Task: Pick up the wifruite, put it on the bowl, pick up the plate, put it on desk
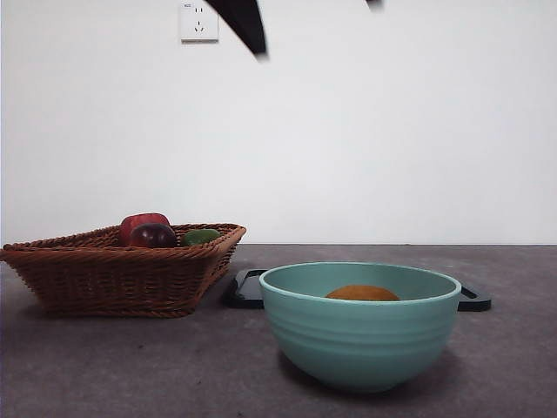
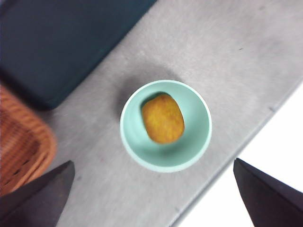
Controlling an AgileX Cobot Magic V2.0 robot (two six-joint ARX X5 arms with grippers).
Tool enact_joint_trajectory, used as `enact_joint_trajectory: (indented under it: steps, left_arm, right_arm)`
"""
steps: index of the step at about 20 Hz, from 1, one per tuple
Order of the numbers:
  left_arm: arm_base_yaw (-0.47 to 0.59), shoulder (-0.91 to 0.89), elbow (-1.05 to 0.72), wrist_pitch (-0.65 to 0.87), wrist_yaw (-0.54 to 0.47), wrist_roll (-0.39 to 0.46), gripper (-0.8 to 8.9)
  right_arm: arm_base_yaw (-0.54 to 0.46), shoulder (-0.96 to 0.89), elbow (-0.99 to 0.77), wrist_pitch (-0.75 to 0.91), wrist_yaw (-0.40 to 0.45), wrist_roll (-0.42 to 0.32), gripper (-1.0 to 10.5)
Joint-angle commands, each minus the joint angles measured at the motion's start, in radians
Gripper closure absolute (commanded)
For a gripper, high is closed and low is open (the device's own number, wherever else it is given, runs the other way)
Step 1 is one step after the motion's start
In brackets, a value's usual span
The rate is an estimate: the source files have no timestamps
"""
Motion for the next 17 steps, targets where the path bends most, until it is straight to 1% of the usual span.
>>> enact_joint_trajectory:
  steps: [1, 5, 7, 10, 12, 14, 15, 17]
  left_arm:
    - [-0.011, -0.069, 0.026, -0.019, -0.004, 0.026, 2.12]
    - [-0.011, -0.213, 0.026, -0.119, -0.047, 0.024, 2.16]
    - [-0.011, -0.282, 0.025, -0.153, -0.051, 0.02, 2.16]
    - [-0.011, -0.402, -0.009, -0.145, -0.056, 0.0, 2.16]
    - [-0.011, -0.495, -0.063, -0.142, -0.095, -0.025, 2.16]
    - [-0.011, -0.597, -0.136, -0.13, -0.148, -0.053, 2.16]
    - [-0.011, -0.653, -0.18, -0.113, -0.159, -0.07, 2.16]
    - [-0.011, -0.771, -0.277, -0.059, -0.16, -0.074, 2.16]
  right_arm:
    - [0.005, 0.003, 0.015, 0.012, -0.001, -0.008, 2.8]
    - [0.005, 0.003, 0.015, 0.012, -0.001, -0.007, 2.8]
    - [0.005, 0.003, 0.015, 0.012, -0.001, -0.006, 2.8]
    - [0.005, 0.003, 0.015, 0.012, -0.001, -0.006, 2.8]
    - [0.005, 0.003, 0.015, 0.012, -0.001, -0.007, 2.8]
    - [0.005, 0.003, 0.015, 0.012, 0.0, -0.006, 2.8]
    - [0.005, 0.003, 0.015, 0.012, 0.0, -0.006, 2.8]
    - [0.005, 0.003, 0.015, 0.011, -0.001, -0.006, 2.8]
